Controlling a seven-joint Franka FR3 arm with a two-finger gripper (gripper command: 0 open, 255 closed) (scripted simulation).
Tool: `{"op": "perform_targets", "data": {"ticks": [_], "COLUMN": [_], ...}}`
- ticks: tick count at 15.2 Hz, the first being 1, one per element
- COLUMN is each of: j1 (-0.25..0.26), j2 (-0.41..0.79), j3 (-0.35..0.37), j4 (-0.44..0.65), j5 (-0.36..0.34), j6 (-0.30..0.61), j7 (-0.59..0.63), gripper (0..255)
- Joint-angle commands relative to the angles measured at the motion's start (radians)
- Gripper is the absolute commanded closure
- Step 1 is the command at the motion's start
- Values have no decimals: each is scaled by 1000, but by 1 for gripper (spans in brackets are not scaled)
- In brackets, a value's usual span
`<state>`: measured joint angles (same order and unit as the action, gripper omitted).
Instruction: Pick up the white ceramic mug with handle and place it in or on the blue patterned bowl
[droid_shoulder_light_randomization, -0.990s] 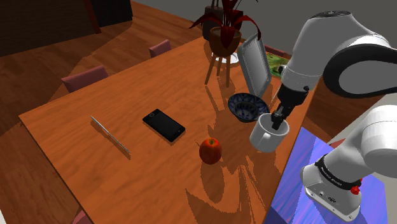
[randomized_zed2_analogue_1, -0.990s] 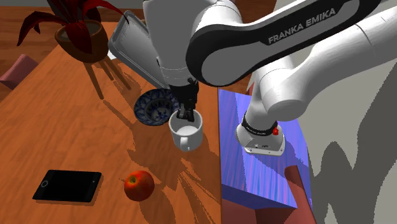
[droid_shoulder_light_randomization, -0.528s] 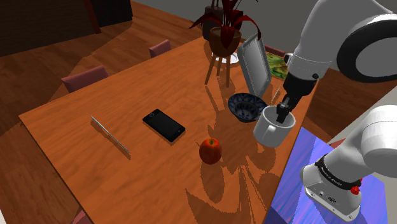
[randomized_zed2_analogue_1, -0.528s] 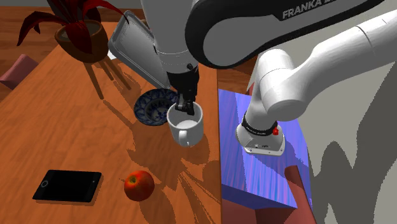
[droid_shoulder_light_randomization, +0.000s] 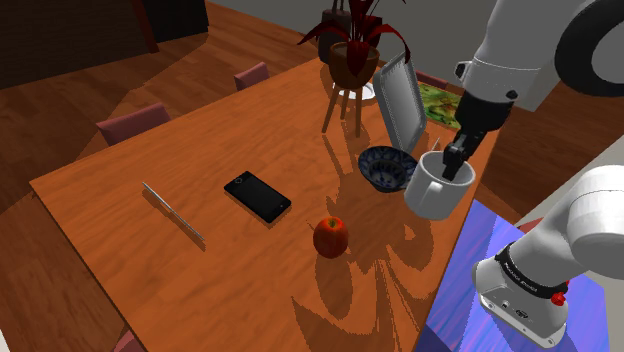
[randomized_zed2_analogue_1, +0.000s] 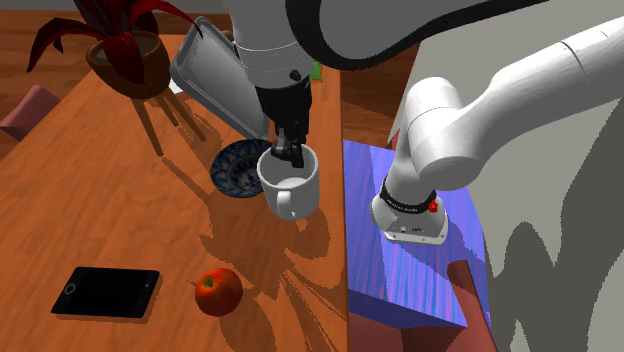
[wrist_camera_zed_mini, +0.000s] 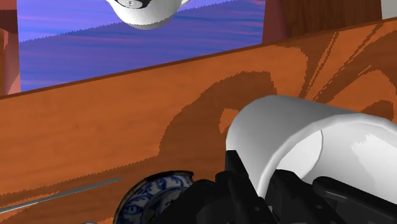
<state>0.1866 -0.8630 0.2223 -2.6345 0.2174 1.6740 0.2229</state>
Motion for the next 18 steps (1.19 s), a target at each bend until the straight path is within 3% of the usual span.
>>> {"op": "perform_targets", "data": {"ticks": [1, 15, 18], "j1": [-2, -133, -132], "j2": [-4, 411, 414], "j3": [-6, -153, -152], "j4": [24, 357, 320], "j5": [-5, -162, -161], "j6": [-29, 39, 80], "j7": [1, -186, -187], "gripper": [255, 255, 255]}}
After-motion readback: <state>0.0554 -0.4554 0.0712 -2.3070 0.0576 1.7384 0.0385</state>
